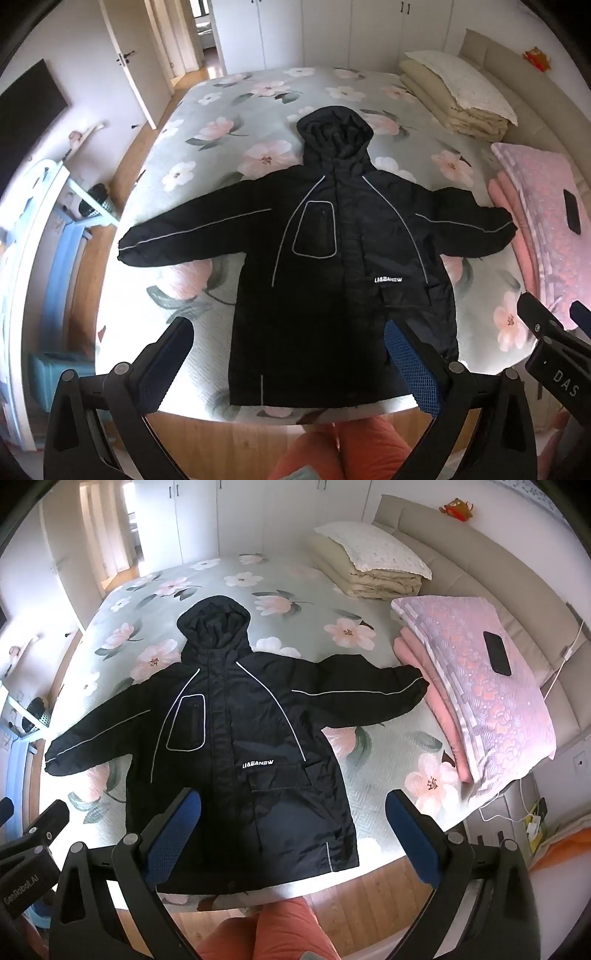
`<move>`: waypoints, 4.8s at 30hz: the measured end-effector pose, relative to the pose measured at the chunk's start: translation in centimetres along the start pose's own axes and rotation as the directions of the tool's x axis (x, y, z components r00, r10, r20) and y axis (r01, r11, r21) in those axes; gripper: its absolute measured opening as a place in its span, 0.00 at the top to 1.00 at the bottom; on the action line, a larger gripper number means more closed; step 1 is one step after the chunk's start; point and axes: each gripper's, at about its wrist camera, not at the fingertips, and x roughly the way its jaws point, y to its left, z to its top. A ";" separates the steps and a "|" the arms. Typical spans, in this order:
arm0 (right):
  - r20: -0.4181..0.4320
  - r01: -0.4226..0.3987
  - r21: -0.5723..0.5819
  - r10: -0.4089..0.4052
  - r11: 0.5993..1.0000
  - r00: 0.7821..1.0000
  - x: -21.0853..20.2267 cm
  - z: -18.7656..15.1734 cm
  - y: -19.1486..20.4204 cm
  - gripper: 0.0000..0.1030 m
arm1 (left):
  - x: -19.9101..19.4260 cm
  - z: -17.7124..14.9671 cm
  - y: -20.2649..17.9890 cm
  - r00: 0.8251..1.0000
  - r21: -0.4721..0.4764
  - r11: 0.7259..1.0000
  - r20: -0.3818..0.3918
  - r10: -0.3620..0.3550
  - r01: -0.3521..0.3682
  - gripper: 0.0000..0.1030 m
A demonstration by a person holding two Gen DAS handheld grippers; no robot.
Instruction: Fold large clothes
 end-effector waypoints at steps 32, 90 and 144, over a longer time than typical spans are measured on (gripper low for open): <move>-0.021 0.010 0.012 -0.010 1.000 1.000 1.0 -0.5 -1.0 0.02 | -0.2 1.0 0.1 0.998 -0.028 1.000 0.054 -0.011 0.012 0.00; -0.058 -0.113 0.098 0.119 0.989 0.991 19.2 13.8 -24.5 0.02 | 9.7 11.0 -20.4 0.996 -0.083 0.992 0.000 -0.091 0.091 0.00; -0.094 0.228 0.229 -0.212 0.946 0.973 52.2 13.5 -38.4 0.90 | 43.1 12.1 -31.6 0.982 0.095 0.982 -0.107 -0.153 0.163 0.01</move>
